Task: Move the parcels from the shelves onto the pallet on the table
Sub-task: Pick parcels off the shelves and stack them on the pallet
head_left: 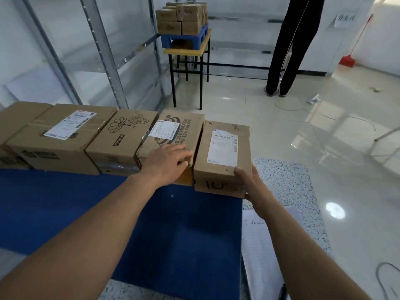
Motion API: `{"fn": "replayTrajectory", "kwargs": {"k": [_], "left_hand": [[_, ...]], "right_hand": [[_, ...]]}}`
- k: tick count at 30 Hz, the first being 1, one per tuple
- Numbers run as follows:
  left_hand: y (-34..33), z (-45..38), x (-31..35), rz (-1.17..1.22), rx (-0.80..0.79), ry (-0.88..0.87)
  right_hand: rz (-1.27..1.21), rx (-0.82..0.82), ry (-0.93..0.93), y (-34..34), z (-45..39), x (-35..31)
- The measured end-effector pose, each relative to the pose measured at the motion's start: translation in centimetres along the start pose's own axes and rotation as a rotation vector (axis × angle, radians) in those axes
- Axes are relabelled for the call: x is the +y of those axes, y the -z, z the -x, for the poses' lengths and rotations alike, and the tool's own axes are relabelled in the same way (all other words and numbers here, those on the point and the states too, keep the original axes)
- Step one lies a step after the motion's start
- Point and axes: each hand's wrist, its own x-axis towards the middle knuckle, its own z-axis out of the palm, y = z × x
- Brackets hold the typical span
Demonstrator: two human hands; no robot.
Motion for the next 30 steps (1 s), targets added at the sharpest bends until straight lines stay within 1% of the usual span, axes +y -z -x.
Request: {"fn": "replayTrajectory", "kwargs": {"k": [12, 15, 18, 27, 28, 30], "left_hand": [[0.0, 0.4, -0.6, 0.000, -0.011, -0.023], [0.2, 1.2, -0.4, 0.089, 0.052, -0.011], [0.2, 2.6, -0.1, 0.123, 0.119, 0.000], [-0.7, 5.5, -0.4, 0.147, 0.106, 0.020], [-0.8, 5.7, -0.6, 0.158, 0.115, 0.023], [-1.0, 6.1, -0.7, 0.182, 0.150, 0.024]], "right_hand": [[0.045, 0.053, -0.035, -0.3, -0.1, -0.3], [0.100, 0.110, -0.011, -0.1, -0.4, -0.5], [0.180, 0.176, 0.037, -0.3, -0.9, -0.9], [0.214, 0.188, 0.058, -0.3, -1.1, -1.2], [0.229, 0.206, 0.062, -0.4, -0.8, -1.4], [0.371, 0.312, 0.093, -0.5, -0.1, -1.9]]}}
